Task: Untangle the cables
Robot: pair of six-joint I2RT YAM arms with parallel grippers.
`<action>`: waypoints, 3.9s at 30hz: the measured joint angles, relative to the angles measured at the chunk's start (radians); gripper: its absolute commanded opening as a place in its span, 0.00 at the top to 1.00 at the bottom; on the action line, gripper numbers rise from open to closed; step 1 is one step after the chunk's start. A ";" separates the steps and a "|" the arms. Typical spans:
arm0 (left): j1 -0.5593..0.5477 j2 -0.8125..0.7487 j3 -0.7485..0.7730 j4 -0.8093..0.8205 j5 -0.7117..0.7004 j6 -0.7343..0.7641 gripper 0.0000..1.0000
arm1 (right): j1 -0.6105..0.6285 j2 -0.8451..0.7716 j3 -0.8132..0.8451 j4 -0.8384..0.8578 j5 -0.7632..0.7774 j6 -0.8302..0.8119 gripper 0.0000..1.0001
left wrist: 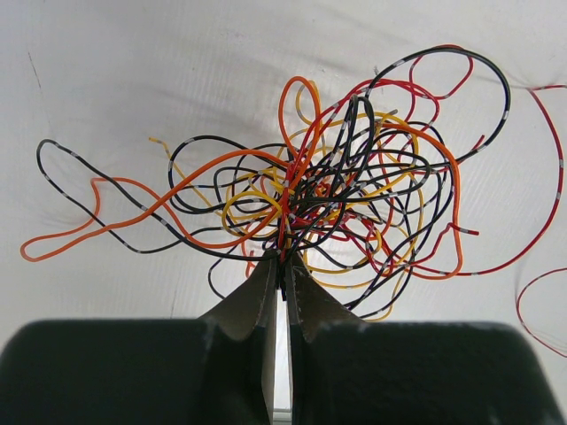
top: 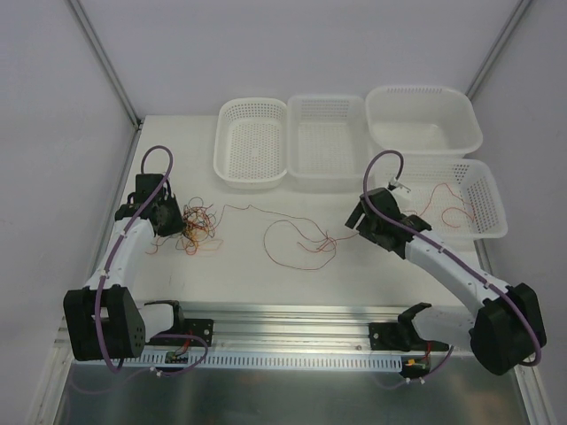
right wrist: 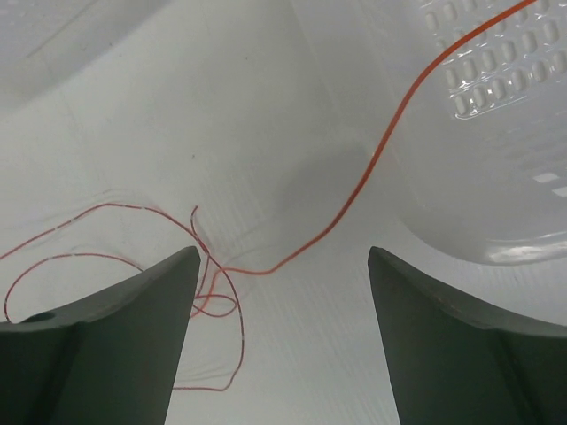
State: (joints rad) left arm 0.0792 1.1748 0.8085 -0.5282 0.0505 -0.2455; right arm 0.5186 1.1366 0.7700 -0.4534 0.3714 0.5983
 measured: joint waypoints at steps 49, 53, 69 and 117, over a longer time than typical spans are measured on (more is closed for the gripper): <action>0.000 -0.008 -0.003 0.000 0.002 0.000 1.00 | -0.505 -0.036 0.656 -0.142 -0.072 -0.377 0.99; 0.000 -0.008 -0.004 0.000 0.006 0.000 1.00 | -0.604 0.040 0.617 -0.115 -0.102 -0.368 0.98; -0.010 0.003 -0.004 0.000 0.106 0.000 1.00 | -0.591 0.093 0.468 -0.212 -0.193 -0.393 0.00; -0.689 -0.168 -0.056 0.135 -0.011 -0.562 1.00 | 0.131 0.257 0.032 0.472 -0.620 -0.345 0.99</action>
State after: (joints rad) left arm -0.6094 1.0069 0.7521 -0.3935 0.0395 -0.8078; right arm 0.6495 1.3937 0.8021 0.0189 -0.2485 0.2531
